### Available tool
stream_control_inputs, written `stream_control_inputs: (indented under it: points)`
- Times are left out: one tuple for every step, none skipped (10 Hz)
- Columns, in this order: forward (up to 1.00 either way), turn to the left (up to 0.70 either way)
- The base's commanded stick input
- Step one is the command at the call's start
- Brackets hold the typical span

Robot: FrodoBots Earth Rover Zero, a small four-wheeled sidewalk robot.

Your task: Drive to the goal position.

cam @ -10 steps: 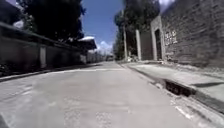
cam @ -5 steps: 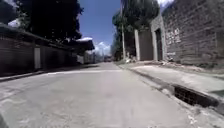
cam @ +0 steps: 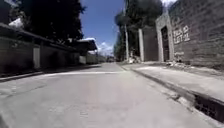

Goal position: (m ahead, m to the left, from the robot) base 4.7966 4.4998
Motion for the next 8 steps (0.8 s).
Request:
stream_control_inputs:
  points:
    - [0.85,0.0]
    - [0.85,0.0]
    - [0.85,0.0]
    - [0.85,0.0]
    - [0.85,0.0]
    - [0.85,0.0]
    - [0.85,0.0]
    - [0.85,0.0]
